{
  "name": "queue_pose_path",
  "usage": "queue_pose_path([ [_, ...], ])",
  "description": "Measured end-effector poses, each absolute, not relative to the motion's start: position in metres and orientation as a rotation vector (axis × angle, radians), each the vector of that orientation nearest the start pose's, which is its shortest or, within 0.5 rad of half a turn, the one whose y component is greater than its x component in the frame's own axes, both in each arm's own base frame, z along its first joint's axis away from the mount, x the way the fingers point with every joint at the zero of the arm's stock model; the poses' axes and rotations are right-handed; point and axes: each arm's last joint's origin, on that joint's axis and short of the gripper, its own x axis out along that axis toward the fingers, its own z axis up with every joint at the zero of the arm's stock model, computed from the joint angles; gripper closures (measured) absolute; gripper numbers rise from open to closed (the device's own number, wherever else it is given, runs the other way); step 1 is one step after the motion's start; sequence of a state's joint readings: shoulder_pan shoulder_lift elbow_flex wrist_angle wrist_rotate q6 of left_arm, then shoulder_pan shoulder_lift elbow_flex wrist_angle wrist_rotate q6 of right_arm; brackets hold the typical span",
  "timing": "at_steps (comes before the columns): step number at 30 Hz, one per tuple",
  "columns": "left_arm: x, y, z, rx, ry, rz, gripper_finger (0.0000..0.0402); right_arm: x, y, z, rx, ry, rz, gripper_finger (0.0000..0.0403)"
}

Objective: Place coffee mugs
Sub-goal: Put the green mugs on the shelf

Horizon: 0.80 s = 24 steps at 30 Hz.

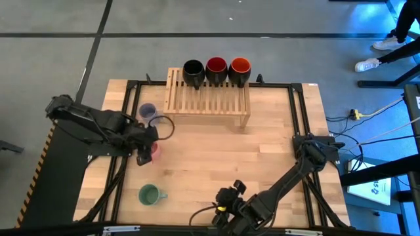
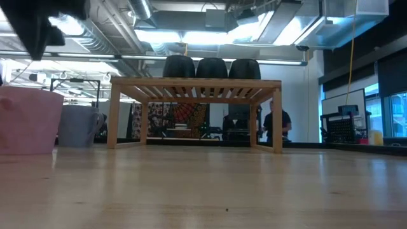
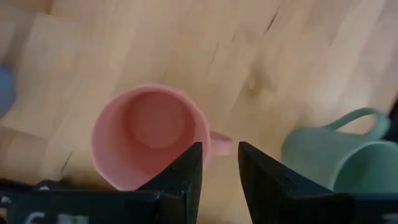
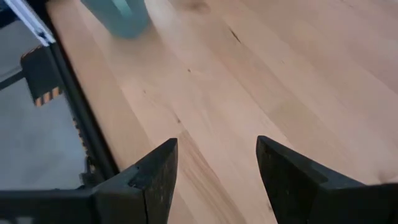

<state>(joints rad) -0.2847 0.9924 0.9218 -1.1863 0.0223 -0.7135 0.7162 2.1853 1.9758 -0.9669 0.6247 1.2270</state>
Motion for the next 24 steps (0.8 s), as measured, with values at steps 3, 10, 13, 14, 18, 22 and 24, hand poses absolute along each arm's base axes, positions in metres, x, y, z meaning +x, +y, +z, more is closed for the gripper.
queue_pose_path([
  [3,0.155,-0.048,0.269,-0.438,1.314,0.199,0.0305,0.356,0.29,0.239,0.412,0.779,-0.471,0.0199],
  [10,0.159,-0.074,0.265,-0.413,1.345,0.0,0.0305,0.365,0.292,0.24,0.376,0.689,-0.431,0.0199],
  [13,0.159,-0.091,0.268,-0.419,1.291,-0.08,0.0305,0.378,0.285,0.239,0.303,0.686,-0.378,0.0199],
  [14,0.157,-0.097,0.269,-0.42,1.279,-0.099,0.0305,0.385,0.281,0.239,0.27,0.687,-0.358,0.0199],
  [18,0.149,-0.118,0.27,-0.404,1.244,-0.132,0.0305,0.414,0.249,0.238,0.135,0.767,-0.218,0.0199],
  [22,0.136,-0.133,0.27,-0.404,1.254,-0.131,0.0305,0.449,0.211,0.241,0.137,0.769,-0.005,0.0199],
  [24,0.128,-0.141,0.27,-0.431,1.273,-0.131,0.0305,0.462,0.195,0.24,0.137,0.713,0.046,0.0199],
])
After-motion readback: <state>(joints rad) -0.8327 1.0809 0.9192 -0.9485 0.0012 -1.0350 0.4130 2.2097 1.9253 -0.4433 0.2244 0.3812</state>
